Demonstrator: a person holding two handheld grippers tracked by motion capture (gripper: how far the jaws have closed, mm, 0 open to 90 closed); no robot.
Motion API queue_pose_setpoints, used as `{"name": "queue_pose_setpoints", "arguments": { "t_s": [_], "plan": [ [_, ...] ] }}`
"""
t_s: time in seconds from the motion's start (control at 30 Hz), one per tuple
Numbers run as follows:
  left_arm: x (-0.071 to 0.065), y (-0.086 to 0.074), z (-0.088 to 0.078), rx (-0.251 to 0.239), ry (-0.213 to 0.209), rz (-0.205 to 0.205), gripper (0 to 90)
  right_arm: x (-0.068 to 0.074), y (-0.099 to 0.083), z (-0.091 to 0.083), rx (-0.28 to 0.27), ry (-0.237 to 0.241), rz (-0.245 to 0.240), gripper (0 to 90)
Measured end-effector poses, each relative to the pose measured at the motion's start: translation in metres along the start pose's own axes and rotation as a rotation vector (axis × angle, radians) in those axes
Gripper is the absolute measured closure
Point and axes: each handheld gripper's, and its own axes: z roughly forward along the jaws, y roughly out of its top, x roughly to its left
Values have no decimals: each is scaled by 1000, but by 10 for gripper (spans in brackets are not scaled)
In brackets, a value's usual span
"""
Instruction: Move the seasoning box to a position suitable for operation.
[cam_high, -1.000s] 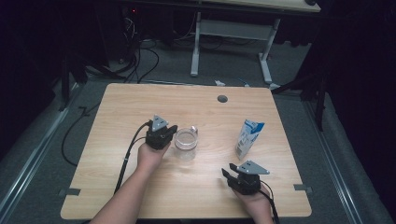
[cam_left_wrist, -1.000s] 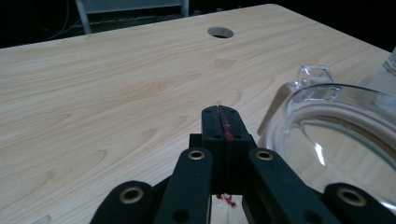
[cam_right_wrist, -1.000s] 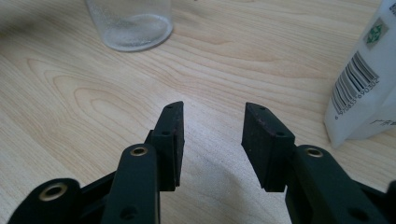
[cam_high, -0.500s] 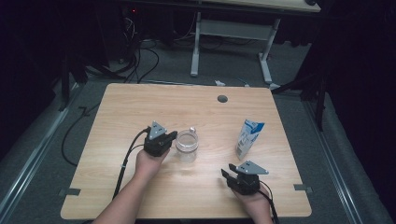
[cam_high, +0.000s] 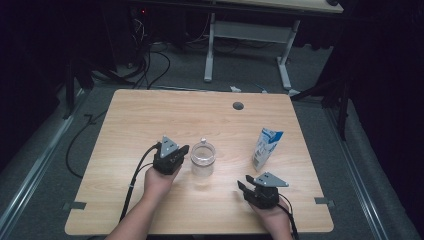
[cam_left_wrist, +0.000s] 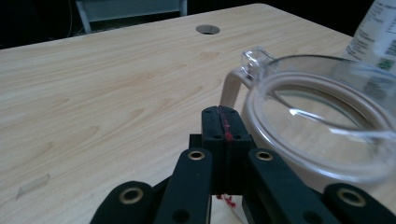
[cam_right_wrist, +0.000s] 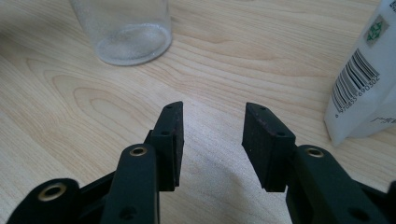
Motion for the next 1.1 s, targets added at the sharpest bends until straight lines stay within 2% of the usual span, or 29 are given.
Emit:
{"name": "queue_pose_setpoints", "arguments": {
  "t_s": [0.1, 0.13, 0.2, 0.27, 0.37, 0.43, 0.47, 0.5, 0.53, 0.57, 0.67, 0.7, 0.73, 0.9, 1.1],
  "plan": [
    [2, 3, 8, 2, -5, 5, 900, 0, 0, 0, 1, -3, -1, 589],
    [2, 5, 13, 0, -22, -3, 900, 0, 0, 1, 3, -4, 1, 589],
    [1, 5, 14, 0, -34, -2, 900, -1, -1, 1, 1, -6, 1, 589],
    [1, 3, 13, -5, -51, -18, 900, -3, -1, 1, 2, -6, 7, 589],
    [-2, -1, 10, -3, -50, -13, 900, -4, -2, 1, 6, -7, 11, 590],
    [-6, -5, 4, -1, -59, -14, 900, -4, -2, 1, 6, -7, 9, 591],
    [-15, -12, -3, -7, -67, -19, 900, -3, -2, 2, 7, -5, 9, 590],
    [-15, -12, -3, -7, -67, -19, 900, -2, -2, 2, 8, -7, 14, 590],
    [-25, -18, -11, -16, -65, -7, 900, -2, -2, 2, 10, -9, 11, 590],
    [-25, -18, -11, -16, -65, -7, 900, -2, -2, 2, 10, -9, 11, 590],
    [-41, -27, -21, -30, -89, -19, 900, -3, -2, 3, 9, -9, 4, 590],
    [-41, -27, -21, -30, -89, -19, 900, -3, -2, 3, 9, -9, 4, 590],
    [-47, -29, -21, -27, -116, -16, 900, -2, -2, 3, 10, -9, 7, 590],
    [-52, -30, -21, -17, -136, -22, 900, -1, -2, 2, 10, -5, 4, 591],
    [-57, -26, -24, -30, -147, -16, 900, -3, -1, 2, 2, -6, 9, 590]
  ]
}}
